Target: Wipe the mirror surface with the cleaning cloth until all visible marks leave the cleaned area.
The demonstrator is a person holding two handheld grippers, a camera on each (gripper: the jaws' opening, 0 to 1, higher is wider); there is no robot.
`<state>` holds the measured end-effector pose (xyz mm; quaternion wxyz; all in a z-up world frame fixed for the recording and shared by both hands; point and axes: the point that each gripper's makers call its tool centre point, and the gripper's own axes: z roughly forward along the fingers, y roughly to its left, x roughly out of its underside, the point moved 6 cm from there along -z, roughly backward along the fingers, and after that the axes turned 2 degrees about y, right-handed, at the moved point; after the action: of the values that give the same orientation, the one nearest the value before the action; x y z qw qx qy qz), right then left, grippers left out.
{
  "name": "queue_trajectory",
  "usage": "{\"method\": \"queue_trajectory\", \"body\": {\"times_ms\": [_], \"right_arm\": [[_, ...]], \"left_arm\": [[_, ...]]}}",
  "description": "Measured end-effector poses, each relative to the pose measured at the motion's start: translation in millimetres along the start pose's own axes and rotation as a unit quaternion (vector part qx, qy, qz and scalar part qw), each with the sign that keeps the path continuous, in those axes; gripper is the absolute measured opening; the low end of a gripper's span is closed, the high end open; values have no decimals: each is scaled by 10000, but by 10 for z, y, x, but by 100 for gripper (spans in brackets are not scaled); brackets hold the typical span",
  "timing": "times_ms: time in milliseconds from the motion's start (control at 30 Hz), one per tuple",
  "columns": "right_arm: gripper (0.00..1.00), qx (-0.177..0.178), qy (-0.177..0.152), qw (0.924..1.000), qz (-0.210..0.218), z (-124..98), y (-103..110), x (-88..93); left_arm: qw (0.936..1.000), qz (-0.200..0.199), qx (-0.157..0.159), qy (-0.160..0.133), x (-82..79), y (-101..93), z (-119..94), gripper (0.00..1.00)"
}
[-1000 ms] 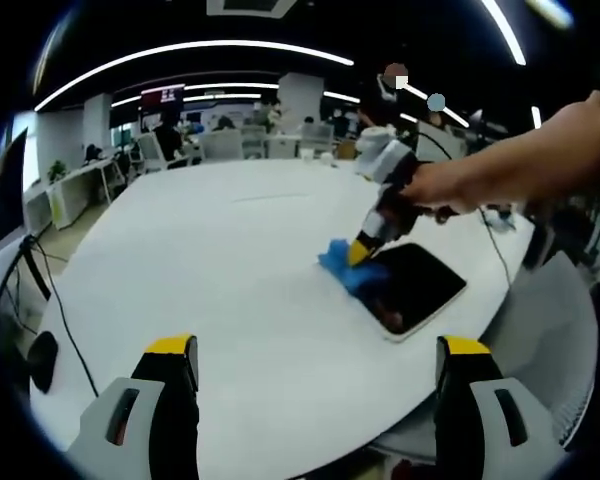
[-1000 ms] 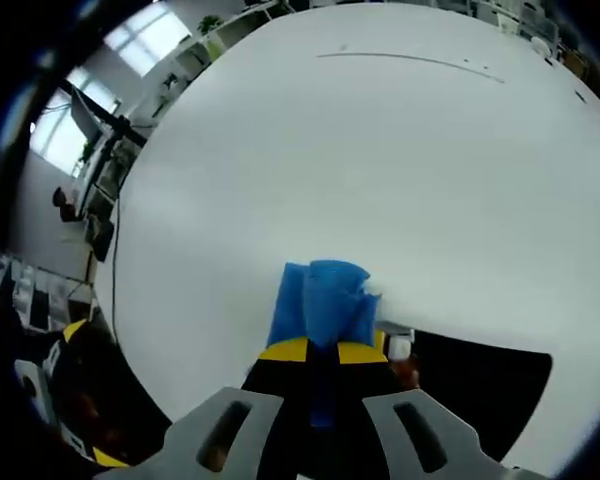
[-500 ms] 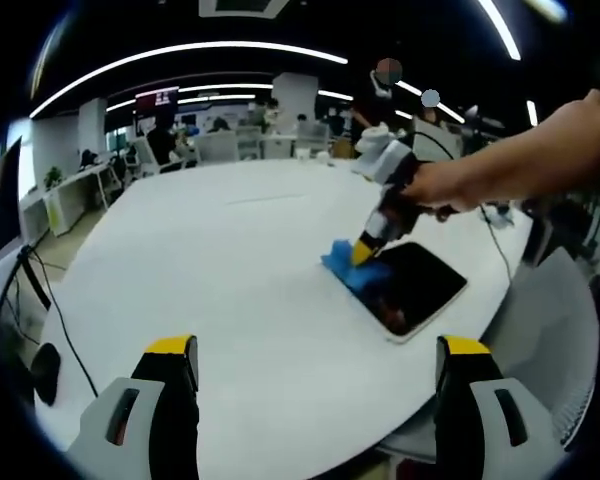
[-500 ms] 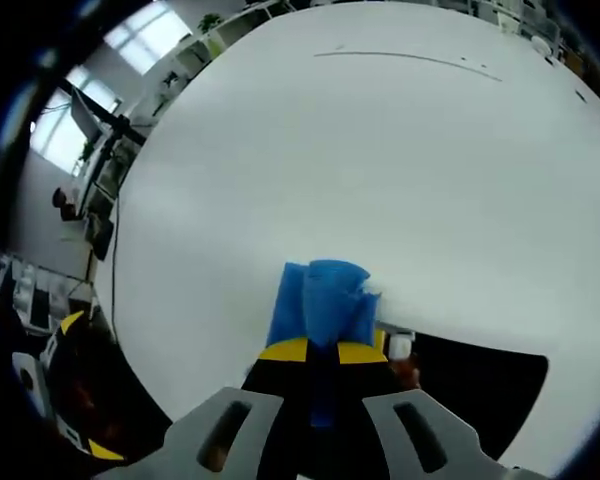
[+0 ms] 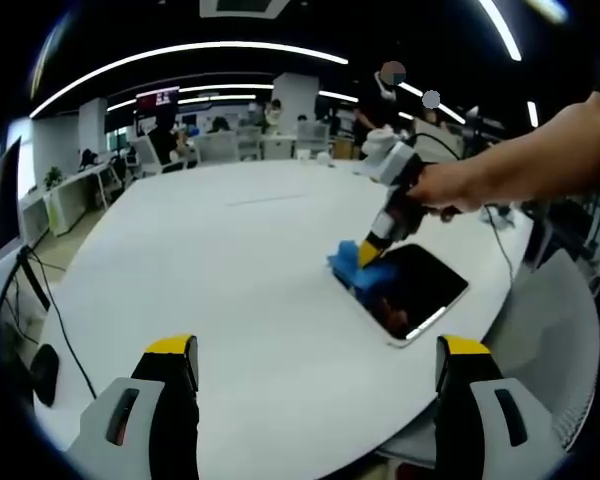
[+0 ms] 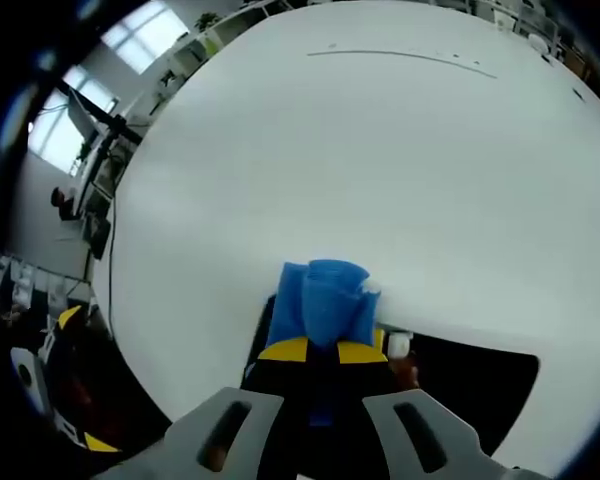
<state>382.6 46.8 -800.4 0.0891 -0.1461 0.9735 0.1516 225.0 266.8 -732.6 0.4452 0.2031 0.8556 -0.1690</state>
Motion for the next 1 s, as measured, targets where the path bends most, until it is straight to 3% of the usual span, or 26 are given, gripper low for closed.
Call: {"method": "queue_trajectory", "body": {"times_ms": [1000], "right_arm": [[2, 123, -13, 9998, 124, -93, -246, 74]], "left_arm": [[10000, 57, 66, 14, 0, -97, 1, 99]]}}
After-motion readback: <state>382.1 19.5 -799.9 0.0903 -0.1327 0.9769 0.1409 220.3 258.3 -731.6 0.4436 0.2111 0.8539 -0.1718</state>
